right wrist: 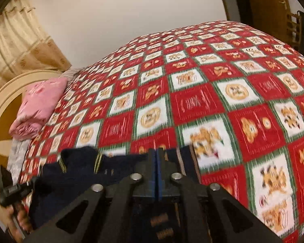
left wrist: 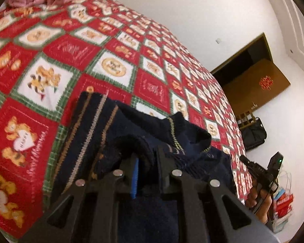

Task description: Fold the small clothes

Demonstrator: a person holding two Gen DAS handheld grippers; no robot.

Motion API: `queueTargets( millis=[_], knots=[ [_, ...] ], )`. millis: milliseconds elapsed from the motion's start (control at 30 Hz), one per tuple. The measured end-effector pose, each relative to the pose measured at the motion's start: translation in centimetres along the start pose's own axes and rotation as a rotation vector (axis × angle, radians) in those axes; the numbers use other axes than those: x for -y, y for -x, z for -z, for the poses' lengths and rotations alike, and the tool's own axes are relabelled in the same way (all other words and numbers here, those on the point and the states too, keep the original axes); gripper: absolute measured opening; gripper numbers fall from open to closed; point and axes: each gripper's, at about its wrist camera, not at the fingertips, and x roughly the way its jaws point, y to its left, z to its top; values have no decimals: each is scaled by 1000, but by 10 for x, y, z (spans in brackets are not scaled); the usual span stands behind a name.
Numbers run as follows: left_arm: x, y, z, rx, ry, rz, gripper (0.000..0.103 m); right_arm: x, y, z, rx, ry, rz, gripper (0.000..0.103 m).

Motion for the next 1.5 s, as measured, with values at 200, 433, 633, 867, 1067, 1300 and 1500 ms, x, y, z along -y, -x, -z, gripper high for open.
queueTargets(
  millis=[200,433,633,867,1067,1300,1500],
  knots=[
    [16,50,6,82,-107,-42,64,23,51,49,-46,-7,-85,66],
    [-7,76,46,69,-139,-160,67,22,89,114,-155,54,-117,64],
    [-26,66,84,-6,-127,-199,67,3,81,153,-264,168,-18,33],
    [-21,55,110,-66,-197,-286,64,2,95,155,-239,199,94,8],
    [-21,51,115,-77,-289,-342,51,8,84,160,-260,225,182,8],
    [-23,77,104,-7,-261,-311,39,3,79,159,-297,265,206,9],
    [29,65,63,88,-372,-317,40,5,83,157,-240,182,156,24]
  ],
)
